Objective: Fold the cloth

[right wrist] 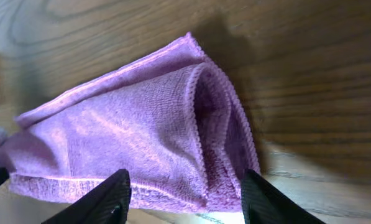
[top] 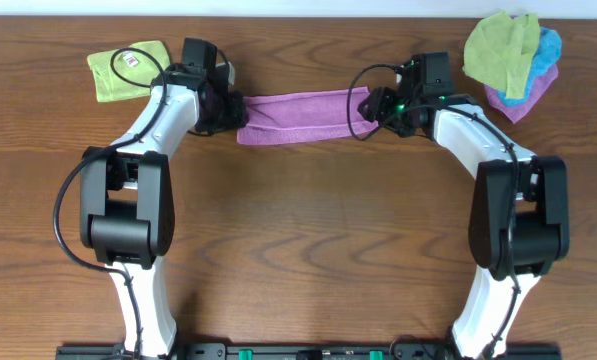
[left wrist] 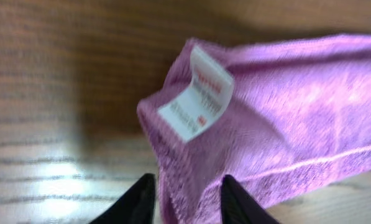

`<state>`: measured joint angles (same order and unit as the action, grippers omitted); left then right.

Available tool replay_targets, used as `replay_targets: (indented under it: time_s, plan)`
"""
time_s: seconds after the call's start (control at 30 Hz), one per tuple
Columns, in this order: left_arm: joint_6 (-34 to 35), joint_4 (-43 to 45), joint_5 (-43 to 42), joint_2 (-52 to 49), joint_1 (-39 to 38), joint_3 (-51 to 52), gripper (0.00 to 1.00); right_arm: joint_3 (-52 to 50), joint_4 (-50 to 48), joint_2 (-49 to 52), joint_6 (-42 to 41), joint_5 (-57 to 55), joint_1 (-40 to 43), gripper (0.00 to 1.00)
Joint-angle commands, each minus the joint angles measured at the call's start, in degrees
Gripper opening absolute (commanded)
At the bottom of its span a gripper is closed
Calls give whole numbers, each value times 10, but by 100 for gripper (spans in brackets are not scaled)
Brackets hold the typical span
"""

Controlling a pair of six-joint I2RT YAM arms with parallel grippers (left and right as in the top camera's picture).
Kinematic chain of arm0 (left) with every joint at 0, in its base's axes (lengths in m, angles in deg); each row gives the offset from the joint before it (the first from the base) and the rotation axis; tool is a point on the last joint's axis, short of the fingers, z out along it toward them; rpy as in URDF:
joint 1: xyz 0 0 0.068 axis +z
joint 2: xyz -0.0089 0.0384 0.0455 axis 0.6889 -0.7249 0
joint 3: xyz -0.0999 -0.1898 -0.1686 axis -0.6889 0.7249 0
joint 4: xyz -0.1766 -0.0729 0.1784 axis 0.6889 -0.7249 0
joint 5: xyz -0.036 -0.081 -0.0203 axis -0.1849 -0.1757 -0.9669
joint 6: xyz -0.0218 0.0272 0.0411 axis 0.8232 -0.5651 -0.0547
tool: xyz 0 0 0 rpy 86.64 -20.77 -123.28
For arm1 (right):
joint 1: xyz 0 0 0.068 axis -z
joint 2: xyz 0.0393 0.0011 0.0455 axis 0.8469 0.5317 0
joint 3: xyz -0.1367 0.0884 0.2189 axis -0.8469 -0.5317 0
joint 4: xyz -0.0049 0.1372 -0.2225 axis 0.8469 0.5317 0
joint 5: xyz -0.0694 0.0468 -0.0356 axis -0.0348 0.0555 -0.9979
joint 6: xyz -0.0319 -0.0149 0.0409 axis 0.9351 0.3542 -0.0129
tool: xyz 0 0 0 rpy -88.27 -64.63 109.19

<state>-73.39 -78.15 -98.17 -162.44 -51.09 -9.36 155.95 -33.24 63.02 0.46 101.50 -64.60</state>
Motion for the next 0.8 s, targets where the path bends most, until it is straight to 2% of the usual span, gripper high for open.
replay_targets:
  time_s: [0.0,0.33,0.43,0.47,0.5,0.53,0.57,0.6,0.77]
  plan:
    - [-18,-16,6,0,7,-11,33,9,7,2,15,19,-4,59]
    - [-67,-9,11,80,12,-12,55,9,36,-45,44,17,11,73]
    - [-73,14,10,100,3,-12,56,9,52,-63,62,13,18,74]
    - [-76,27,10,104,-3,-12,50,9,60,-71,70,10,20,75]
    - [-80,46,11,105,-13,-12,17,9,70,-80,82,9,24,67]
    - [-81,58,11,104,-19,-12,7,9,77,-85,86,7,27,50]
    - [-82,74,17,99,-31,-12,5,9,91,-92,85,2,32,22]
    - [-82,81,23,95,-38,-12,6,9,99,-94,85,-3,35,2]
    - [-109,87,82,64,-72,-12,6,9,173,-96,121,-22,43,1]
